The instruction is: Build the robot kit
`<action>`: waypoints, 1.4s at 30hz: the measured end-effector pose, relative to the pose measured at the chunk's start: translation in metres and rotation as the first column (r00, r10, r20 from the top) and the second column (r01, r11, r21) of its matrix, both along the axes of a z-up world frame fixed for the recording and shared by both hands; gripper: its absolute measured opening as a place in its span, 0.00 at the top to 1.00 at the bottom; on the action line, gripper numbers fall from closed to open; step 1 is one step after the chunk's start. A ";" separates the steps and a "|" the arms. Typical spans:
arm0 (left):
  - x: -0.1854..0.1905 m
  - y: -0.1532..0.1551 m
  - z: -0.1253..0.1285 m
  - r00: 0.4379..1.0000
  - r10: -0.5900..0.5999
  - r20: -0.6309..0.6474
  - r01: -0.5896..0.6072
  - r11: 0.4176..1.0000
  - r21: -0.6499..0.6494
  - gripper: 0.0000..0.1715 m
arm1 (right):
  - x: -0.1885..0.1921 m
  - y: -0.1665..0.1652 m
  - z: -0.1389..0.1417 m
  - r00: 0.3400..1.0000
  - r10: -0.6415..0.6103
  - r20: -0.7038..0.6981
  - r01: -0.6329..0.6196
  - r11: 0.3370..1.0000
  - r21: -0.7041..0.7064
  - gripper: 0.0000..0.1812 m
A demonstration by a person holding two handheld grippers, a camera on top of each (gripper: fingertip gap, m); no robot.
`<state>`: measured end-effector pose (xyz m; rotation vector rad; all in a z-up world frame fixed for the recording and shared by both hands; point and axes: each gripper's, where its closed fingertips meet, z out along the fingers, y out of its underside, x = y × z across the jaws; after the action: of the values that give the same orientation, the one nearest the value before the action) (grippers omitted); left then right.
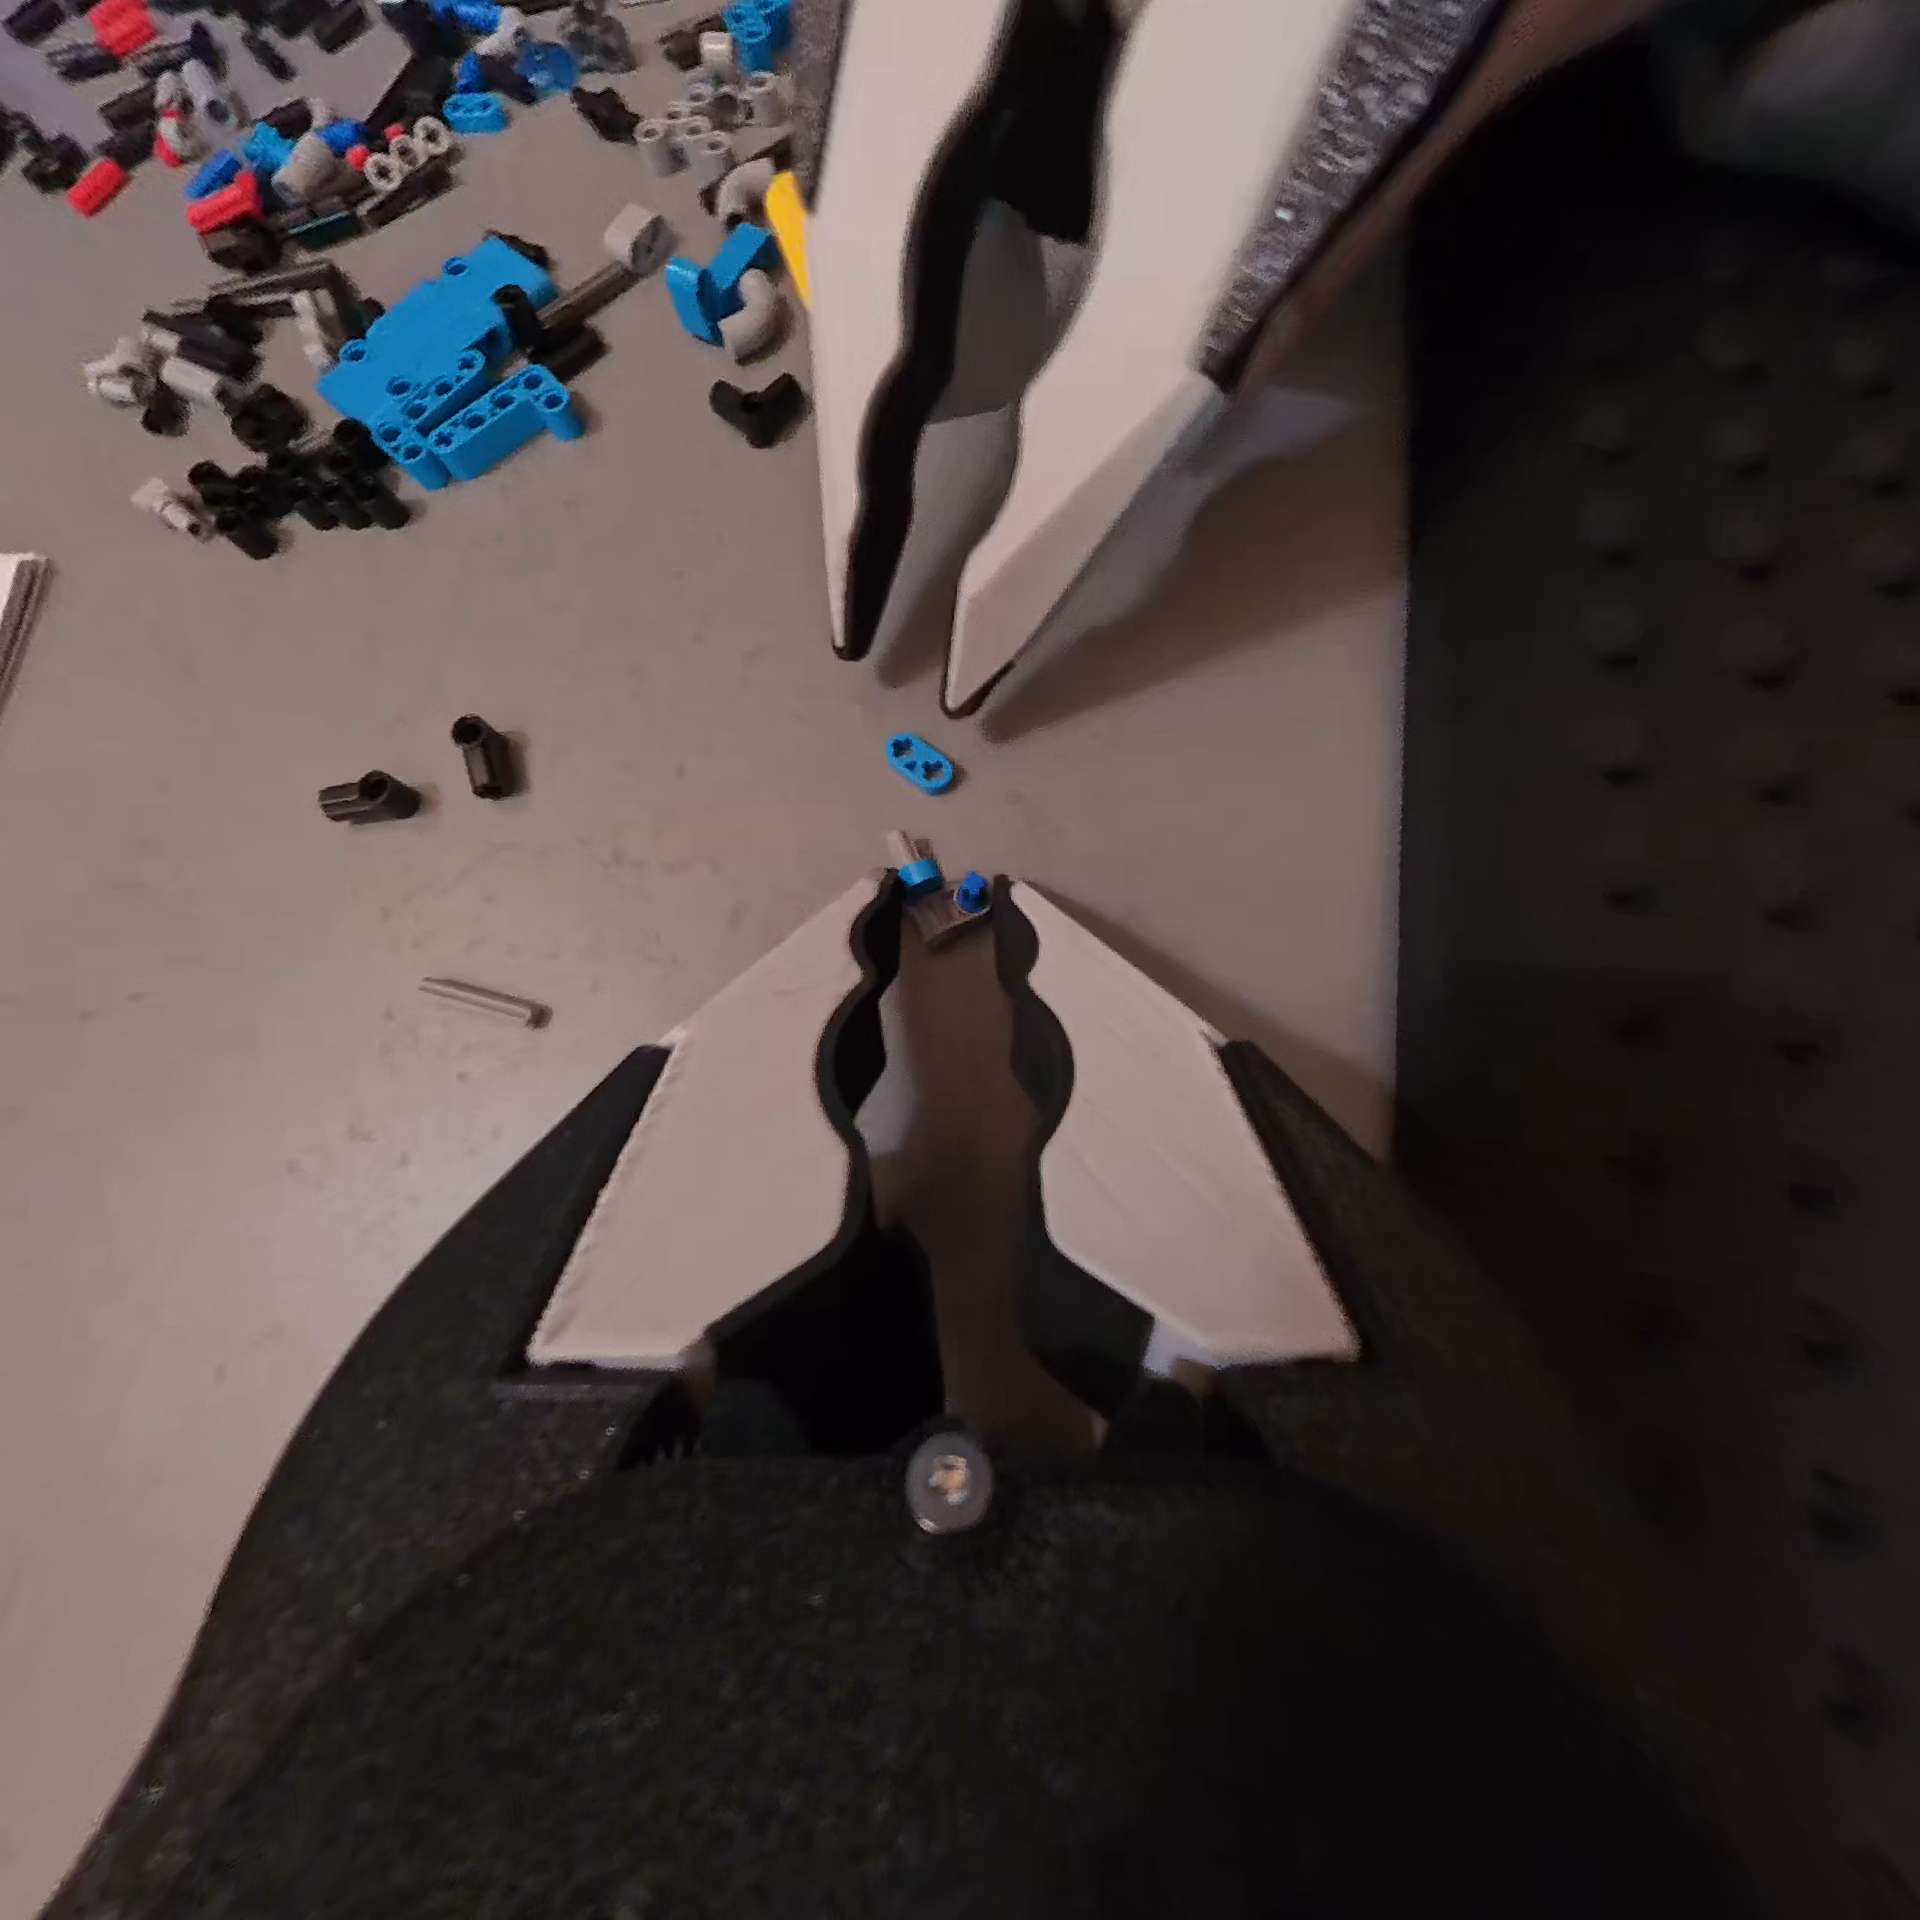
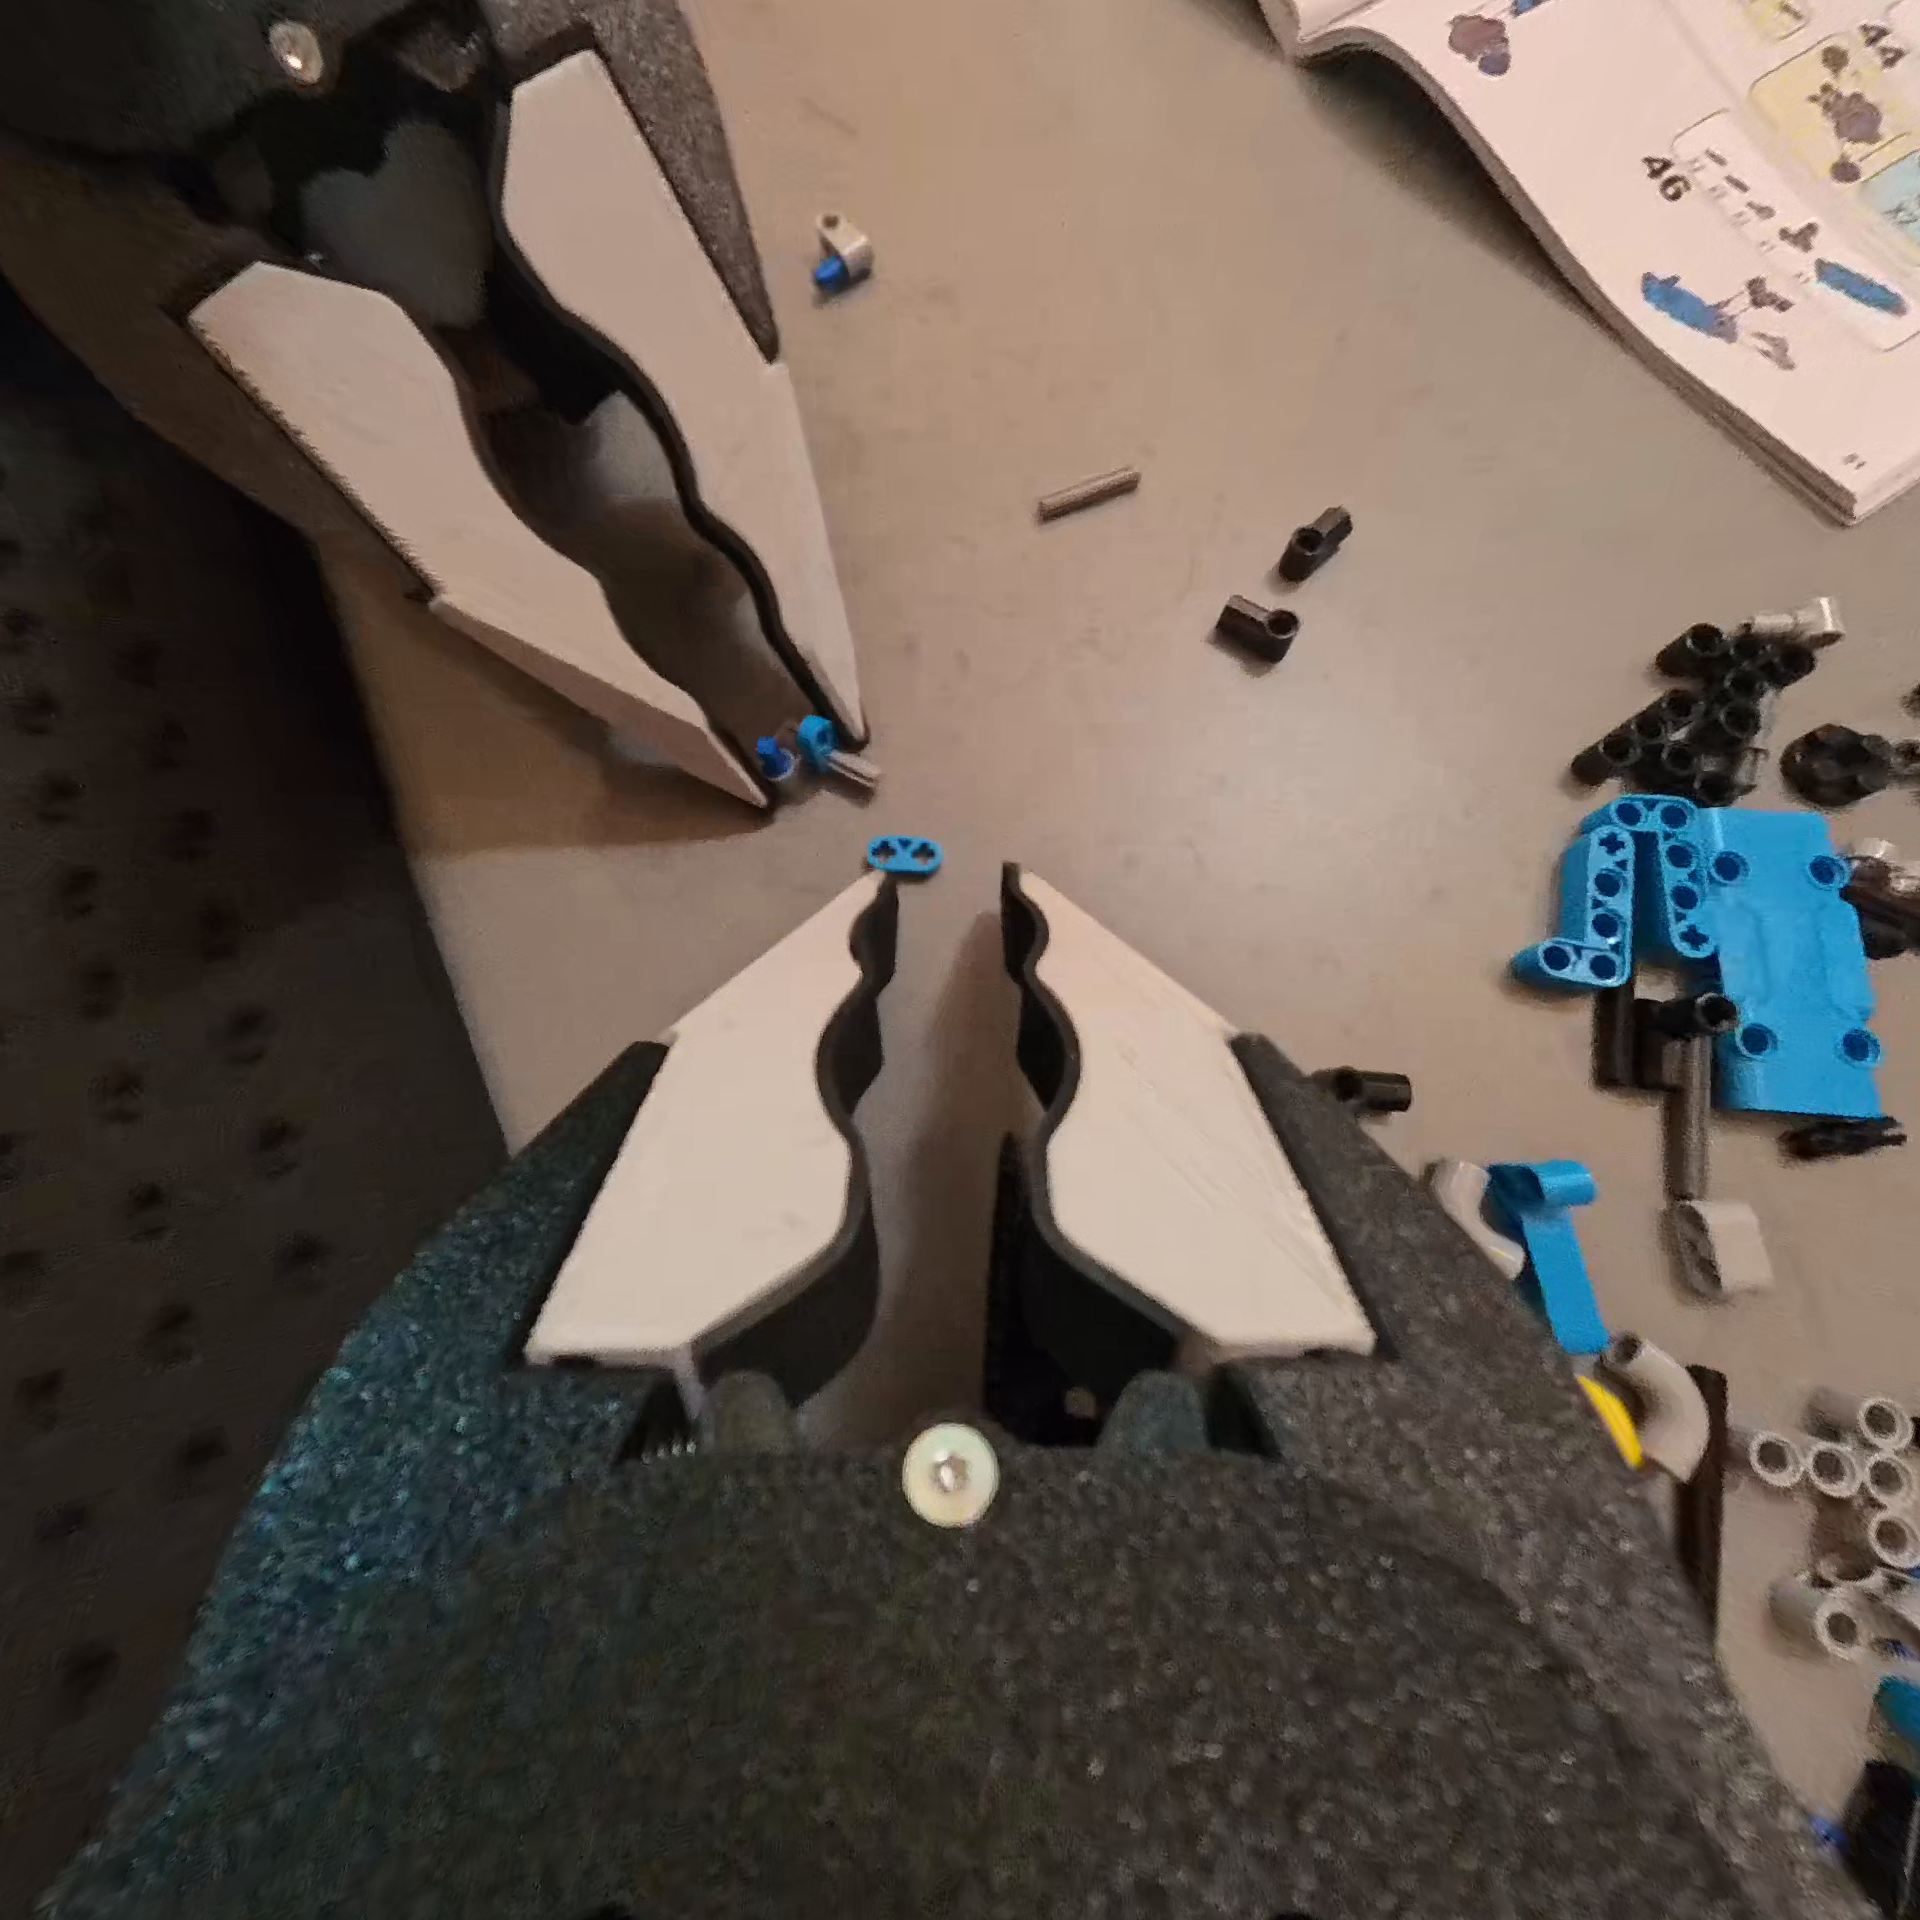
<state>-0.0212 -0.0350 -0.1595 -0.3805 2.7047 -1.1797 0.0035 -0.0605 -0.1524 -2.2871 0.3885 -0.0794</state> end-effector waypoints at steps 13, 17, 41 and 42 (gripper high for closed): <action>-0.004 0.001 0.000 1.000 -0.019 -0.015 0.019 1.000 -0.007 0.90 | -0.003 0.013 -0.006 0.999 0.036 0.001 -0.036 0.999 -0.014 0.92; -0.004 -0.001 0.000 1.000 -0.019 -0.005 0.019 1.000 -0.007 0.90 | -0.006 0.015 -0.006 0.998 0.056 0.016 -0.056 0.998 -0.013 0.95; -0.016 -0.006 0.000 0.994 -0.107 0.001 0.107 0.994 -0.002 0.91 | -0.015 0.000 0.006 0.926 0.341 0.164 -0.334 0.940 -0.070 0.86; -0.019 -0.004 0.000 0.990 -0.139 -0.002 0.139 0.990 -0.001 0.91 | -0.014 -0.001 0.007 0.887 0.413 0.207 -0.395 0.910 -0.126 0.88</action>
<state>-0.0404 -0.0388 -0.1596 -0.1961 2.7712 -1.2151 -0.0105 -0.0611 -0.1457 -2.3578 -0.2209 -0.1475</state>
